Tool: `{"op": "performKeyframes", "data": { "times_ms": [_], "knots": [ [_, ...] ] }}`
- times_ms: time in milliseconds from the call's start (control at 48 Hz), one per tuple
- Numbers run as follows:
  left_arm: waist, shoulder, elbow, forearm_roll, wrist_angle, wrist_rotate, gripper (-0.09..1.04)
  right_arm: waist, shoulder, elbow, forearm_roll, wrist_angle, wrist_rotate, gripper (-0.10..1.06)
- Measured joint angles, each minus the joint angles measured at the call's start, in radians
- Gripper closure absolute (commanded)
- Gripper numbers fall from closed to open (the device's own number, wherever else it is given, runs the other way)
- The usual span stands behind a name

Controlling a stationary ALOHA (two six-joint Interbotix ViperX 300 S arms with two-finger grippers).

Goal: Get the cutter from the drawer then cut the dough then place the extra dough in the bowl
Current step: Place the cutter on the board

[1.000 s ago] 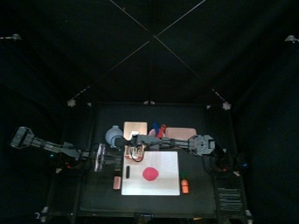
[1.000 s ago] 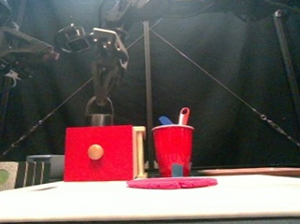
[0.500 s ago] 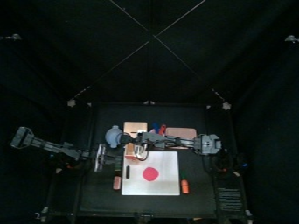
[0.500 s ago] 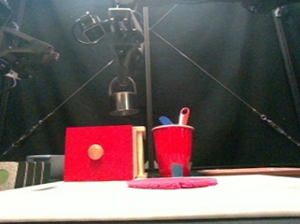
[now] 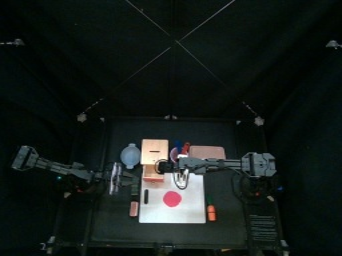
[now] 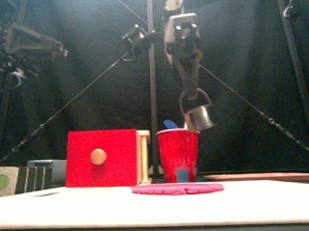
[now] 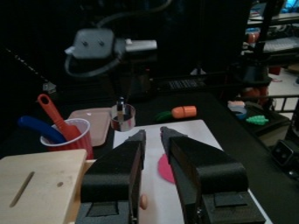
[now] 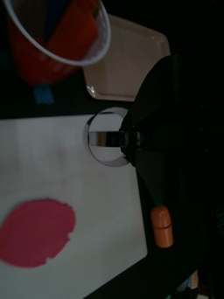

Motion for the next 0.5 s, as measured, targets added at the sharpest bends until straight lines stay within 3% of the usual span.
{"op": "performKeyframes", "data": {
  "times_ms": [125, 312, 438, 500],
  "knots": [
    [0.008, 0.000, -0.018, 0.000, 0.000, 0.000, 0.30, 0.008, -0.063, 0.124, 0.014, -0.087, 0.052, 0.48],
    [0.021, 0.000, -0.041, 0.000, 0.000, 0.000, 0.30, 0.020, -0.202, 0.328, 0.029, -0.219, 0.087, 0.48],
    [0.031, 0.000, -0.049, -0.002, 0.000, 0.002, 0.30, 0.041, -0.276, 0.437, 0.052, -0.304, 0.146, 0.48],
    [0.043, 0.000, -0.051, 0.000, -0.002, 0.000, 0.30, 0.057, -0.296, 0.480, 0.049, -0.348, 0.150, 0.48]
  ]
}}
